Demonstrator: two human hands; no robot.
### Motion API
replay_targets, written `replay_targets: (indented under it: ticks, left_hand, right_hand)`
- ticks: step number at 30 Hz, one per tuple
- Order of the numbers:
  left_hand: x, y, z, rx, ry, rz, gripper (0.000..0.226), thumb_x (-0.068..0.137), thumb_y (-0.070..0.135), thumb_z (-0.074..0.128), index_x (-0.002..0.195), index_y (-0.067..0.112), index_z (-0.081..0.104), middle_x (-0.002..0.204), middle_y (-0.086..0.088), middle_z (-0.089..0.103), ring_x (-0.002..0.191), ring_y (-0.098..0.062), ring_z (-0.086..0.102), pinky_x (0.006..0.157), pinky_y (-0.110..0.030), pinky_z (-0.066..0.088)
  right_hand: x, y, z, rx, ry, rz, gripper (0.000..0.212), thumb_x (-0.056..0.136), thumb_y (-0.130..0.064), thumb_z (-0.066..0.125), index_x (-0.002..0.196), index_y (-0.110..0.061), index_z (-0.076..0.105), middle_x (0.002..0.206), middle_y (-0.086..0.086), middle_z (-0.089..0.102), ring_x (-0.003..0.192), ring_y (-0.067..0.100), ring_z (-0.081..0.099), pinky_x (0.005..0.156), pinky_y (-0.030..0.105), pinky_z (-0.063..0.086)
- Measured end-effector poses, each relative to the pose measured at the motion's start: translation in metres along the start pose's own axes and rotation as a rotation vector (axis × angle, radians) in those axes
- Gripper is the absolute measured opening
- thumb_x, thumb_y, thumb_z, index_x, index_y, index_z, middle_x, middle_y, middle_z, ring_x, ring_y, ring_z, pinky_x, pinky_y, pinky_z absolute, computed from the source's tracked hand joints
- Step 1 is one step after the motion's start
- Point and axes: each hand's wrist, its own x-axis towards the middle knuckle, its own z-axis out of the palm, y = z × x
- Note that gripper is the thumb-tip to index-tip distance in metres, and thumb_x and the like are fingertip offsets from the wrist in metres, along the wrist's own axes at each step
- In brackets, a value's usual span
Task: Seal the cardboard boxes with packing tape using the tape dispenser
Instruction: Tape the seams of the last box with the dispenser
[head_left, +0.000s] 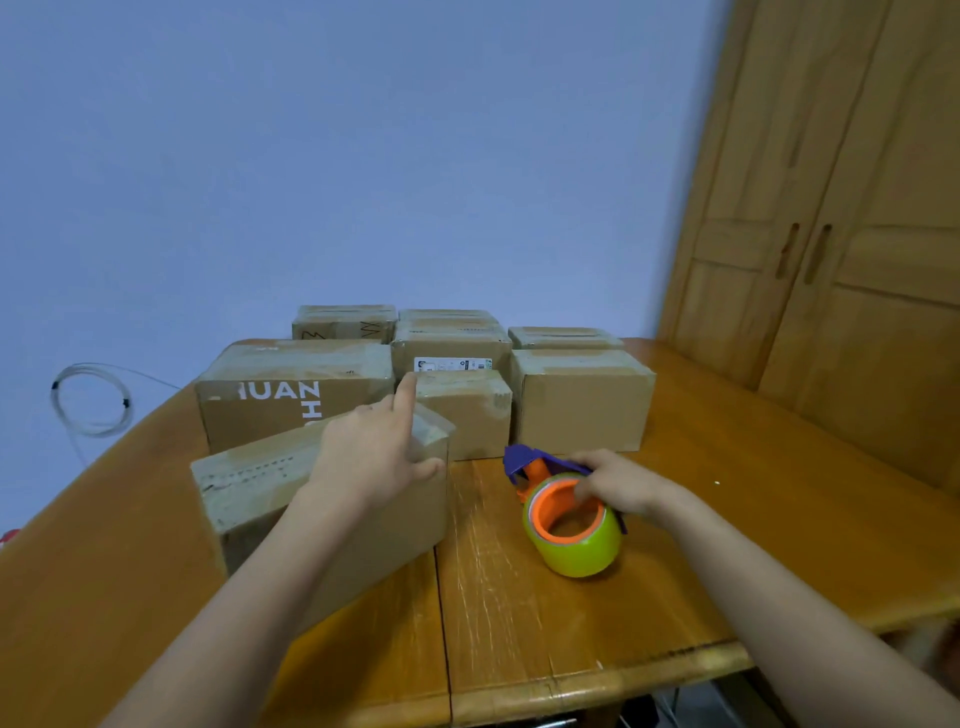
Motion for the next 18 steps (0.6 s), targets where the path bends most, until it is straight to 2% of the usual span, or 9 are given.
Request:
replay_targets:
  ticks: [3,5,8,10,12,13,15,17,18]
  left_hand:
    - [-0.006,-0.006,-0.005,0.001,-0.002,0.074,0.100,0.084,0.070,0.048,0.153,0.020,-0.005,0.136,0.006,0.052,0.113,-0.017,0.056,0.074,-0.028,0.048]
    - [-0.010,-0.011,-0.011,-0.015,-0.008,0.127,0.101,0.083,0.071,0.048,0.152,0.022,-0.006,0.136,0.008,0.052,0.114,-0.015,0.055,0.075,-0.026,0.048]
    - [-0.015,-0.023,-0.016,-0.076,-0.062,0.208,0.101,0.080,0.071,0.052,0.152,0.028,-0.004,0.140,0.011,0.048,0.118,-0.010,0.052,0.080,-0.022,0.048]
    - [-0.017,-0.033,-0.019,-0.125,-0.095,0.255,0.101,0.077,0.072,0.054,0.151,0.035,-0.002,0.143,0.014,0.045,0.120,-0.007,0.050,0.085,-0.020,0.048]
    - [-0.019,-0.040,-0.023,-0.168,-0.137,0.275,0.099,0.072,0.078,0.050,0.149,0.041,0.001,0.142,0.019,0.044,0.120,-0.004,0.049,0.088,-0.019,0.045]
    - [-0.020,-0.042,-0.025,-0.193,-0.169,0.269,0.096,0.069,0.083,0.044,0.148,0.044,0.006,0.138,0.022,0.043,0.119,-0.003,0.048,0.087,-0.018,0.044]
    - [-0.020,-0.046,-0.025,-0.362,-0.227,0.200,0.086,0.067,0.090,0.028,0.142,0.046,0.028,0.126,0.026,0.047,0.110,0.002,0.049,0.084,-0.016,0.043]
    - [-0.017,-0.048,-0.024,-0.614,-0.183,0.101,0.062,0.081,0.079,0.031,0.119,0.037,0.056,0.114,0.019,0.062,0.099,0.000,0.058,0.084,-0.028,0.051]
    - [-0.014,-0.048,-0.024,-0.695,-0.124,0.052,0.049,0.090,0.065,0.038,0.108,0.028,0.065,0.103,0.011,0.068,0.092,-0.005,0.062,0.082,-0.036,0.053]
  right_hand:
    - [0.015,0.018,0.009,0.149,0.083,0.037,0.029,0.084,-0.001,0.062,0.112,-0.008,0.062,0.109,0.017,0.067,0.088,0.022,0.062,0.085,0.038,0.050]
    - [0.022,0.026,0.013,0.175,0.128,0.054,0.028,0.084,-0.003,0.065,0.112,-0.004,0.065,0.107,0.016,0.068,0.087,0.021,0.062,0.084,0.037,0.049]
    - [0.028,0.028,0.019,0.017,0.246,0.072,0.040,0.082,-0.010,0.072,0.121,-0.008,0.062,0.113,0.009,0.066,0.097,0.020,0.060,0.080,0.029,0.046]
    - [0.028,0.018,0.022,-0.176,0.377,0.049,0.052,0.082,-0.016,0.073,0.131,-0.017,0.057,0.129,0.005,0.060,0.117,0.022,0.054,0.093,0.032,0.044]
    - [0.025,-0.001,0.029,-0.276,0.531,-0.040,0.052,0.086,-0.022,0.068,0.135,-0.025,0.052,0.138,-0.003,0.050,0.128,0.021,0.043,0.103,0.040,0.036]
    - [0.023,-0.011,0.033,-0.290,0.613,-0.118,0.048,0.088,-0.024,0.064,0.135,-0.027,0.052,0.138,-0.006,0.048,0.130,0.019,0.039,0.104,0.041,0.031]
    - [0.025,-0.033,0.043,-0.199,0.750,-0.335,0.037,0.091,-0.021,0.059,0.129,-0.023,0.057,0.130,-0.007,0.051,0.126,0.016,0.040,0.105,0.039,0.028]
    - [0.029,-0.054,0.056,0.039,0.783,-0.555,0.029,0.092,-0.012,0.056,0.119,-0.016,0.064,0.116,-0.009,0.054,0.117,0.012,0.047,0.103,0.028,0.035]
    - [0.033,-0.063,0.063,0.145,0.796,-0.638,0.027,0.091,-0.009,0.053,0.114,-0.013,0.066,0.111,-0.009,0.055,0.111,0.011,0.051,0.099,0.021,0.037]
